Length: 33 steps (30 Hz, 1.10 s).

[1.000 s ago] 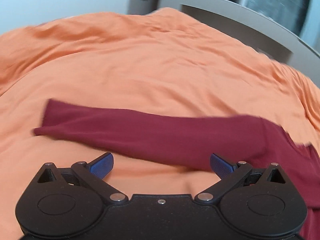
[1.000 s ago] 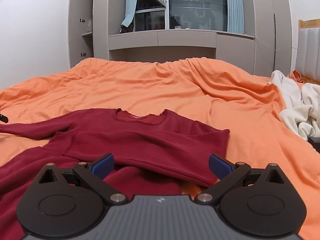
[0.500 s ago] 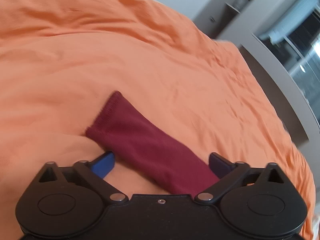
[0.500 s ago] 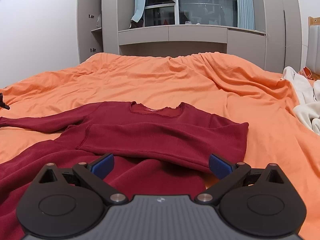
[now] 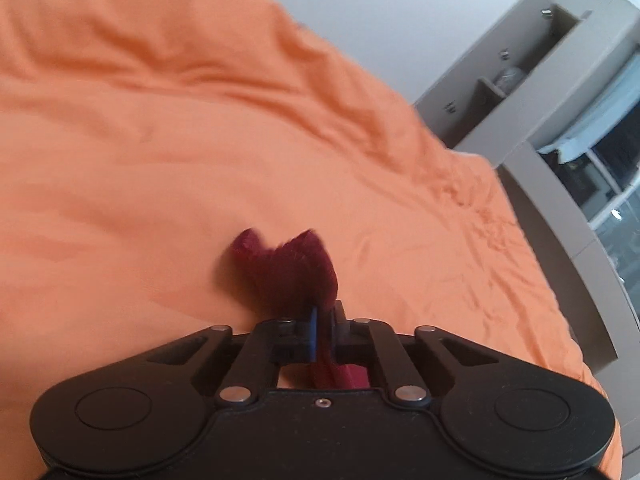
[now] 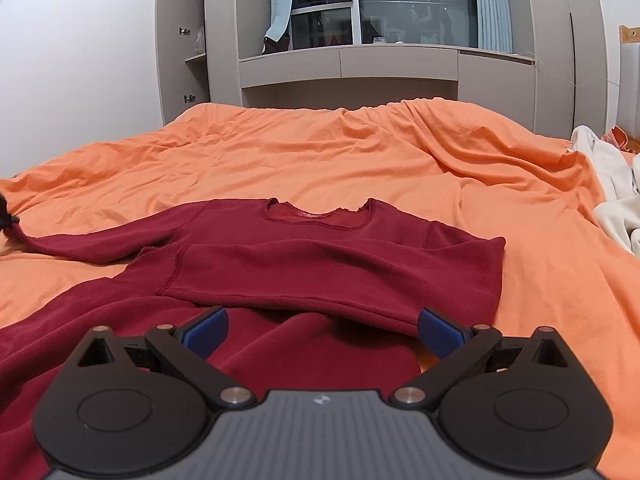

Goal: Fold small clothes
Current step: 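Grasp the sleeve cuff with the left tool and fold it across the body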

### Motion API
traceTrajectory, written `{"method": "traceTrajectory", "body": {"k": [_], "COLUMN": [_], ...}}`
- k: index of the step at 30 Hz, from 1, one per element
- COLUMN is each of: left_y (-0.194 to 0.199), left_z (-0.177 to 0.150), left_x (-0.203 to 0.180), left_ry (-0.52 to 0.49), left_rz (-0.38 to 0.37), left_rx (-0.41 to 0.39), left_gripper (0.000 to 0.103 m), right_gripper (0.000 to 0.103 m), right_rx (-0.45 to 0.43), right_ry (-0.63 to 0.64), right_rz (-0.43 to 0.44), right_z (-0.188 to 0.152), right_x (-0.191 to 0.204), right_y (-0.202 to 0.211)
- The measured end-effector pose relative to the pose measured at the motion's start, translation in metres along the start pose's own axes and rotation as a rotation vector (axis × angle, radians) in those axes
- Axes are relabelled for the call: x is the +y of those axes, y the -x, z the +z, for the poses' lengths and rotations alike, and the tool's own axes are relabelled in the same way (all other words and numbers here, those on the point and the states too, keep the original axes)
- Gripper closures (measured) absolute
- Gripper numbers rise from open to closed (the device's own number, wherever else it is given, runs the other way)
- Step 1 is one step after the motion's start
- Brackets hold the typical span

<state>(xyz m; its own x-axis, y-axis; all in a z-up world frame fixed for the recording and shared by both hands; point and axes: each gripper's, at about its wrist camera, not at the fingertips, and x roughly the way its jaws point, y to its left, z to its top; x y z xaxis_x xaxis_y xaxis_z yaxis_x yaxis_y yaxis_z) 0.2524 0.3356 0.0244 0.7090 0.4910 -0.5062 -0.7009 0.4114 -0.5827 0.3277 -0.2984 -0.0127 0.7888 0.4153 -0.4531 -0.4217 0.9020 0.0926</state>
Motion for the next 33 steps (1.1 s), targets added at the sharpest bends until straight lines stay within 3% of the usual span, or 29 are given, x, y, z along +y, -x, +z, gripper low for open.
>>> {"method": "traceTrajectory", "body": {"k": [10,14,22,29,33], "left_y": [0.048,0.066,0.09,0.082,0.062], "left_z": [-0.046,-0.086,-0.209,-0.289,-0.309], "left_x": [-0.111,-0.156,-0.228,-0.25,-0.248], "left_ry": [-0.335,-0.433,-0.684,-0.857,-0.916], "left_rz": [-0.266,-0.385,-0.598,-0.651,-0.643], "left_rx": [-0.086,-0.049,0.097,0.202,0.262], "left_gripper": [0.098,0.098,0.098,0.098,0.098], "right_gripper": [0.0,0.0,0.0,0.0,0.0], "right_rx": [-0.016,-0.031,-0.059,-0.069,-0.068], "right_ry": [-0.026,-0.055,-0.09,-0.115,-0.118], "right_rz": [-0.003,-0.015,-0.079,-0.129,-0.147], "right_z": [0.001,0.002,0.004,0.005,0.004], "right_x": [-0.008,-0.015,-0.028,-0.037,-0.04], "right_y": [0.005,0.009,0.015,0.016,0.016]}}
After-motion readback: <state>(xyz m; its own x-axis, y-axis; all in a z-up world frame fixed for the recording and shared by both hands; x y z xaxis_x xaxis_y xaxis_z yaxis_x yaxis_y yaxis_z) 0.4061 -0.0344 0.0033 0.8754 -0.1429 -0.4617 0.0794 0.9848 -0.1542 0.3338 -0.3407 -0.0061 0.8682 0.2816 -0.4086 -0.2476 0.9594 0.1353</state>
